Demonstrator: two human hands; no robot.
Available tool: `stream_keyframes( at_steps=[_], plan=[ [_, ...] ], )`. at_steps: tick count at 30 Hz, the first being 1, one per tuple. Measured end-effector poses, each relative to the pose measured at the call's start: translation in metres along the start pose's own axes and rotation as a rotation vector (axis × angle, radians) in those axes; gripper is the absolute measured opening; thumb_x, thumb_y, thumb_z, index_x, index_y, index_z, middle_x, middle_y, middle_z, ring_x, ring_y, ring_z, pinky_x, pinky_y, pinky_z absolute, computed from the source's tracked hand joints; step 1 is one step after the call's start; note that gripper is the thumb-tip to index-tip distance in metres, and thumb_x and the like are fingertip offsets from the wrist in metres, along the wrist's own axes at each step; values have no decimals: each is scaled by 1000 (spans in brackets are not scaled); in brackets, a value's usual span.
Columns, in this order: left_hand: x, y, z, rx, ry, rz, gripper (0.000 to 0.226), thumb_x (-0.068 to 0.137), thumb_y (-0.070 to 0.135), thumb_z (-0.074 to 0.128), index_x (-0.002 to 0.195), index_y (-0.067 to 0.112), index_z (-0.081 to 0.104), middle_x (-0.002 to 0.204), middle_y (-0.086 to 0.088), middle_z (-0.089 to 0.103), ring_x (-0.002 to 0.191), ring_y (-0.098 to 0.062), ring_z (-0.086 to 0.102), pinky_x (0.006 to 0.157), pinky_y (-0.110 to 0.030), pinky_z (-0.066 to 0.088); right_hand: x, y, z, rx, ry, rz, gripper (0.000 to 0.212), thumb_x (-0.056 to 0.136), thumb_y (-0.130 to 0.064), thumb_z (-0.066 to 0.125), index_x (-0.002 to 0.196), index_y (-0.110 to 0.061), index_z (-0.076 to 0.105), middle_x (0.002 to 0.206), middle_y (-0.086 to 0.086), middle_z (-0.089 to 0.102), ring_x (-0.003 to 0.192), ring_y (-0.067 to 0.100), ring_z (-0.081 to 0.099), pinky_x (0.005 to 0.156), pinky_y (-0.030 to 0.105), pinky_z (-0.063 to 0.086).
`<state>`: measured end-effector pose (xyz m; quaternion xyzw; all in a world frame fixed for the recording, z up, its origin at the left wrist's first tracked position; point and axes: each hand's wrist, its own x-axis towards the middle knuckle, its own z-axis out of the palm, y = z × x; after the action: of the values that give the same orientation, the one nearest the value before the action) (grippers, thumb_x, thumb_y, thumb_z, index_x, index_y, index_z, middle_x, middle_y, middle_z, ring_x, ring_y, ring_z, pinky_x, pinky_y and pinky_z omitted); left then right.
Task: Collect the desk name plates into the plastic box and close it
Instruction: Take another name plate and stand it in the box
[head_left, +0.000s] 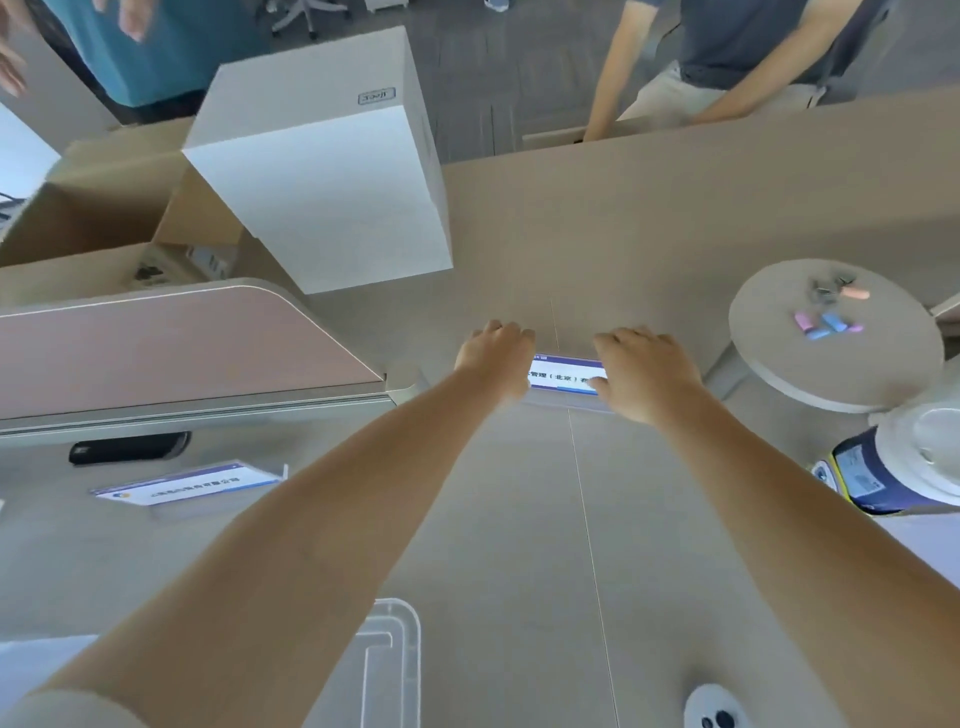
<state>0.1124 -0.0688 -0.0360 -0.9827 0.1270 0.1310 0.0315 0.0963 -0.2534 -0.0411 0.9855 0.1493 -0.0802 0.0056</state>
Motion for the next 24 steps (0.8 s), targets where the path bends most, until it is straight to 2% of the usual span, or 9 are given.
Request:
stream_keyframes(
  at_steps=[3, 5, 8, 10, 13, 17, 21, 24],
  plan=[
    [10, 2, 10, -7, -58, -29, 37, 84, 4, 59, 120, 12, 56, 113, -8, 60, 111, -29, 54, 88, -33, 41, 9, -2, 12, 137, -116, 83, 16, 94, -32, 53, 93, -17, 46, 93, 5, 55, 81, 28, 50, 64, 32, 37],
    [9, 4, 12, -8, -43, -62, 37, 80, -5, 56, 112, 14, 61, 106, -6, 64, 102, -28, 59, 82, -32, 39, 12, -1, 17, 131, -118, 105, 8, 94, -22, 51, 89, -18, 47, 82, 4, 48, 75, 30, 48, 61, 32, 35],
    [1, 7, 10, -101, -24, -161, 35, 76, -12, 53, 97, 13, 64, 98, -7, 65, 87, -28, 59, 71, -30, 36, 9, -3, 19, 123, -104, 107, 12, 95, -15, 49, 83, -17, 46, 71, 3, 41, 72, 31, 48, 60, 31, 34],
    [-7, 4, 7, -253, -32, -263, 31, 77, -12, 51, 95, 11, 63, 98, -9, 64, 88, -31, 61, 70, -32, 41, 3, -7, 14, 102, -85, 91, 9, 95, -14, 49, 88, -17, 53, 74, 4, 46, 72, 31, 48, 60, 31, 35],
    [-26, -4, -3, -447, -32, -391, 35, 77, -9, 52, 104, 10, 65, 102, -10, 64, 91, -33, 62, 71, -34, 50, -9, -16, -5, 63, -16, 42, 9, 95, -16, 49, 94, -19, 58, 84, 7, 58, 72, 31, 49, 60, 32, 38],
    [-71, -18, -28, -496, 36, -407, 35, 77, -7, 53, 102, 12, 67, 101, -10, 64, 93, -35, 64, 65, -33, 50, -33, -40, -45, -25, 46, -54, 8, 95, -18, 49, 93, -18, 57, 89, 6, 63, 70, 30, 48, 59, 33, 42],
    [-128, -40, -56, -512, 90, -429, 33, 73, -9, 55, 96, 10, 68, 95, -9, 64, 90, -34, 62, 64, -33, 53, -61, -85, -98, -126, 53, -130, 9, 91, -14, 52, 87, -20, 49, 95, 1, 64, 70, 28, 45, 58, 30, 32],
    [-174, -62, -76, -541, 73, -371, 31, 72, -3, 54, 93, 14, 69, 91, -5, 62, 85, -30, 59, 61, -30, 51, -81, -121, -132, -207, 93, -175, 19, 80, -3, 55, 90, -19, 55, 92, 2, 66, 72, 29, 53, 57, 30, 35]
  ],
)
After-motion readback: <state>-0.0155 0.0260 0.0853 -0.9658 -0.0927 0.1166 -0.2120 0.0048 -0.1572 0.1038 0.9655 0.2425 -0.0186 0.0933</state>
